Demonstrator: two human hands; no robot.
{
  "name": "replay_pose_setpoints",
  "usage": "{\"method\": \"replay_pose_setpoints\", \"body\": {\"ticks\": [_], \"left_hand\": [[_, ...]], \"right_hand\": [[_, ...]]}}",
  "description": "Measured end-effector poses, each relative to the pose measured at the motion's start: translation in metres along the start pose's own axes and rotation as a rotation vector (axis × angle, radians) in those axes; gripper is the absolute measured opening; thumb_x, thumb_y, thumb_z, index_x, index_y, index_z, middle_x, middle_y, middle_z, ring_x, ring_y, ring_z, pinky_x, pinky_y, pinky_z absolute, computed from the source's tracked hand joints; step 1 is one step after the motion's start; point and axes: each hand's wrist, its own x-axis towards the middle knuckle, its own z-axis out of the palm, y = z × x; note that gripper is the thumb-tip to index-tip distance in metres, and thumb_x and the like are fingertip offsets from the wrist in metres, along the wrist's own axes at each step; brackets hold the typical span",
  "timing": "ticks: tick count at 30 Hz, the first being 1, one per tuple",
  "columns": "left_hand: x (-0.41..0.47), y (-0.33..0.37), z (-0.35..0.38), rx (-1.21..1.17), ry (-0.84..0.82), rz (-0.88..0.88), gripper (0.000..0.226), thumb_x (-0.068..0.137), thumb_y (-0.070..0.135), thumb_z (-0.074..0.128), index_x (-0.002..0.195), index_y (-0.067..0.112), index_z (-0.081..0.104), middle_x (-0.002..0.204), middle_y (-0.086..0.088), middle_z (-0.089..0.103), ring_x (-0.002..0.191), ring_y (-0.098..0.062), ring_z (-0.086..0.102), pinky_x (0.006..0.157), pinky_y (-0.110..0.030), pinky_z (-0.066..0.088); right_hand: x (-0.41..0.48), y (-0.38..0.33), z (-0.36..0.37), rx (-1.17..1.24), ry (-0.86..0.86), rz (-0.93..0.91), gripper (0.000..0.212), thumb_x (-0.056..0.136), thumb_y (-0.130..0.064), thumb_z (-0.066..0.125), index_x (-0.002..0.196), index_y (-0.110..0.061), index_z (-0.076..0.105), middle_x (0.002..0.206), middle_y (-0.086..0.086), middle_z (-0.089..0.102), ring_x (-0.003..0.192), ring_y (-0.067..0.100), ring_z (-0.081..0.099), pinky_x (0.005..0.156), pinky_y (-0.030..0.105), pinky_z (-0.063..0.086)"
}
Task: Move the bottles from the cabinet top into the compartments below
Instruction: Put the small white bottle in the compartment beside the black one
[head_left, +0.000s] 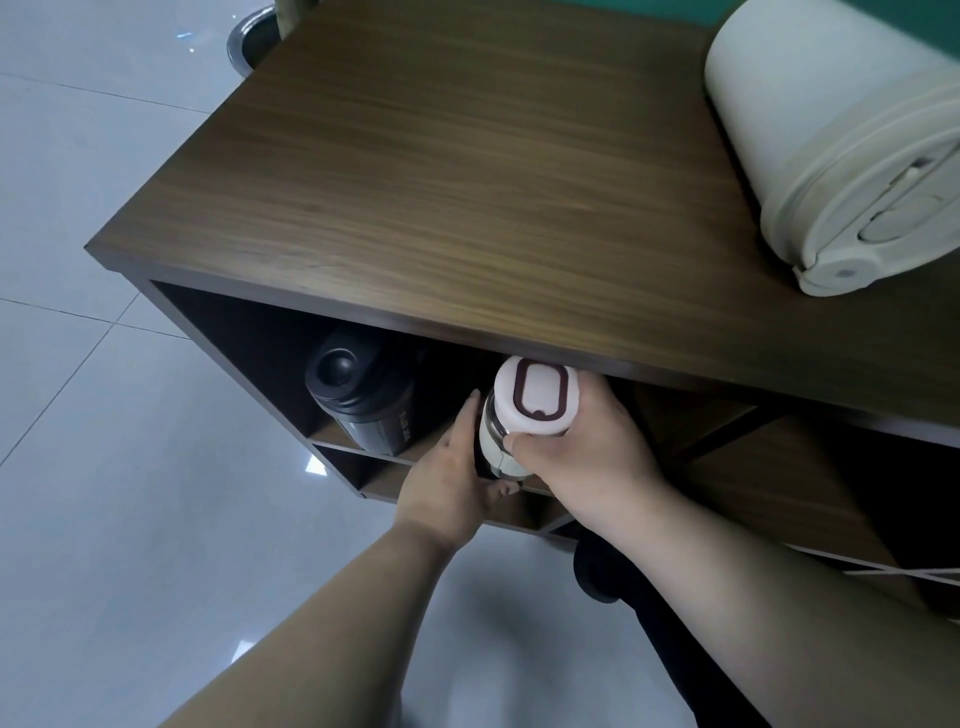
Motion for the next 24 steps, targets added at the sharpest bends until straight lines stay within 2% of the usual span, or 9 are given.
{"method": "replay_pose_setpoints", "body": {"ticks": [9,11,13,17,19,21,22,23,24], "left_hand": [[0.001,-0.003,0.003,-0.024,-0.003,0.035,0.117,0.075,0.037,0.089,0.163,0.036,0.012,0.152,0.008,0.054,0.124,-0.020,0.062,0.091,-0.036,0.054],[-0.002,-0.003,0.003,-0.040,-0.024,0.045,0.126,0.070,0.037,0.092,0.163,0.038,0.008,0.159,0.011,0.043,0.134,-0.016,0.055,0.098,-0.038,0.053],[-0.007,0.000,0.001,-0.051,-0.040,0.053,0.134,0.066,0.039,0.095,0.164,0.035,0.004,0.165,0.010,0.031,0.144,-0.014,0.043,0.106,-0.036,0.049],[-0.032,0.012,-0.024,-0.100,-0.070,-0.074,0.138,0.072,0.048,0.090,0.164,0.021,-0.009,0.173,-0.003,0.008,0.156,-0.021,0.022,0.115,-0.027,0.030],[-0.046,0.020,-0.042,-0.170,-0.079,-0.172,0.135,0.070,0.060,0.086,0.165,0.019,0.000,0.170,-0.006,0.020,0.152,-0.026,0.032,0.117,-0.031,0.035],[-0.061,0.031,-0.063,-0.221,-0.123,-0.220,0.125,0.066,0.074,0.079,0.161,0.019,0.020,0.158,-0.003,0.045,0.137,-0.026,0.053,0.108,-0.038,0.049],[-0.071,0.039,-0.073,-0.242,-0.143,-0.221,0.117,0.066,0.077,0.076,0.157,0.020,0.029,0.148,-0.002,0.056,0.126,-0.024,0.061,0.101,-0.039,0.054],[-0.082,0.047,-0.082,-0.264,-0.161,-0.213,0.106,0.070,0.076,0.074,0.153,0.022,0.034,0.136,0.001,0.064,0.113,-0.019,0.066,0.092,-0.035,0.057],[-0.094,0.056,-0.090,-0.286,-0.170,-0.194,0.091,0.078,0.069,0.073,0.150,0.025,0.037,0.125,0.005,0.068,0.100,-0.013,0.068,0.084,-0.028,0.057]], "right_hand": [[0.001,0.005,-0.001,0.009,-0.004,0.021,0.046,0.071,-0.007,0.078,0.081,-0.041,0.049,0.086,-0.025,0.058,0.080,-0.010,0.055,0.057,0.004,0.041],[-0.003,0.004,-0.002,0.021,-0.007,0.065,0.051,0.064,-0.018,0.083,0.100,-0.039,0.053,0.100,-0.019,0.064,0.093,0.000,0.062,0.072,0.010,0.049],[-0.009,0.002,-0.004,0.016,0.004,0.095,0.073,0.059,-0.026,0.085,0.122,-0.034,0.050,0.116,-0.014,0.066,0.109,0.009,0.063,0.091,0.026,0.051],[-0.042,-0.010,-0.026,-0.025,-0.007,0.085,0.094,0.069,-0.025,0.084,0.147,-0.030,0.033,0.139,-0.015,0.052,0.131,0.014,0.051,0.094,0.022,0.037],[-0.064,-0.017,-0.040,0.043,-0.068,0.149,0.109,0.070,-0.034,0.081,0.158,-0.025,0.017,0.149,-0.008,0.045,0.140,0.016,0.042,0.098,0.023,0.032],[-0.087,-0.025,-0.055,0.176,-0.084,0.163,0.121,0.058,-0.051,0.076,0.159,-0.020,0.018,0.157,-0.003,0.040,0.144,0.015,0.038,0.108,0.027,0.030],[-0.099,-0.029,-0.064,0.232,-0.074,0.156,0.115,0.058,-0.051,0.075,0.157,-0.018,0.028,0.152,-0.006,0.045,0.139,0.012,0.043,0.109,0.028,0.032],[-0.111,-0.033,-0.074,0.270,-0.071,0.144,0.094,0.066,-0.044,0.077,0.150,-0.019,0.043,0.144,-0.009,0.052,0.131,0.009,0.050,0.107,0.028,0.035],[-0.122,-0.036,-0.084,0.295,-0.062,0.121,0.063,0.077,-0.032,0.078,0.136,-0.020,0.059,0.136,-0.009,0.061,0.120,0.005,0.058,0.104,0.029,0.041]]}}
